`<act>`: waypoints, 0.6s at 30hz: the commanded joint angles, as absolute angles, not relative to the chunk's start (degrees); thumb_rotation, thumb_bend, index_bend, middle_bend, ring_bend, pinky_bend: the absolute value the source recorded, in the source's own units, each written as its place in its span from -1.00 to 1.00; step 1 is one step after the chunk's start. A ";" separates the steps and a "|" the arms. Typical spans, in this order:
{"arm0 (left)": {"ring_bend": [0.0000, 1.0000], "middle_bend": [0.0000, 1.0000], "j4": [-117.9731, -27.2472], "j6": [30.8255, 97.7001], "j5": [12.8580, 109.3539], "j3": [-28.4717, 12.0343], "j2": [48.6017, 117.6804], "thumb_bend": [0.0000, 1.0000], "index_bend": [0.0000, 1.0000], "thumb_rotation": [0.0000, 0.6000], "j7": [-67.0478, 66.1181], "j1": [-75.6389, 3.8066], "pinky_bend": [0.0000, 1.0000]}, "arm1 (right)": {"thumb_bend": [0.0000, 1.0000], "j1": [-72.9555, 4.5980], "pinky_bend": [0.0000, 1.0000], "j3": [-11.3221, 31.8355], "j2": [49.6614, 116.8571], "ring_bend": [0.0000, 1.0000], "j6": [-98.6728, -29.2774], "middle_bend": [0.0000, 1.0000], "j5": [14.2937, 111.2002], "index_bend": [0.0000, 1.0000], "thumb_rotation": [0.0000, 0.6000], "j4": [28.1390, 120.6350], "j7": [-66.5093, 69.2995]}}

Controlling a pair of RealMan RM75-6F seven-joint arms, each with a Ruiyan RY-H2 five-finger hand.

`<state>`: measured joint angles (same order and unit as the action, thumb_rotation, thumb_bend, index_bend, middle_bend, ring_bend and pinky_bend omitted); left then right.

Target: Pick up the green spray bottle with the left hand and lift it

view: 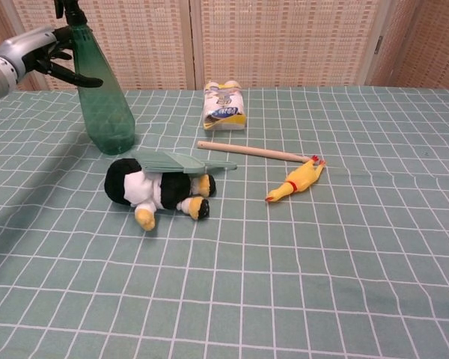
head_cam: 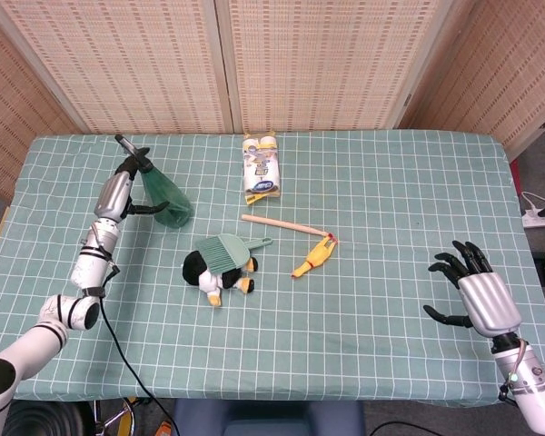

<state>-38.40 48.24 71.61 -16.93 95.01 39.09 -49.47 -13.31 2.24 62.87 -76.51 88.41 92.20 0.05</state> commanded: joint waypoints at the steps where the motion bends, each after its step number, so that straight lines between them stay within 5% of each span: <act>1: -1.00 -1.00 -42.43 48.34 70.09 -17.15 92.19 -0.75 -1.00 1.00 35.11 -47.53 -0.86 | -0.71 -13.28 -1.00 2.06 62.84 -1.00 -76.89 -0.58 89.17 -0.33 1.00 91.59 1.51; 14: -1.00 -1.00 -60.41 54.26 64.01 -15.59 77.32 -0.39 -1.00 1.00 19.49 -35.51 -0.83 | -0.71 -13.52 -1.00 1.65 62.31 -1.00 -76.75 -0.58 90.19 -0.35 1.00 91.10 5.12; 18: -1.00 -0.95 -77.37 59.74 59.99 -12.76 66.42 -0.37 -0.72 1.00 2.73 -29.63 -0.82 | -0.71 -13.47 -1.00 1.79 62.13 -1.00 -76.35 -0.58 89.32 -0.35 1.00 91.65 4.19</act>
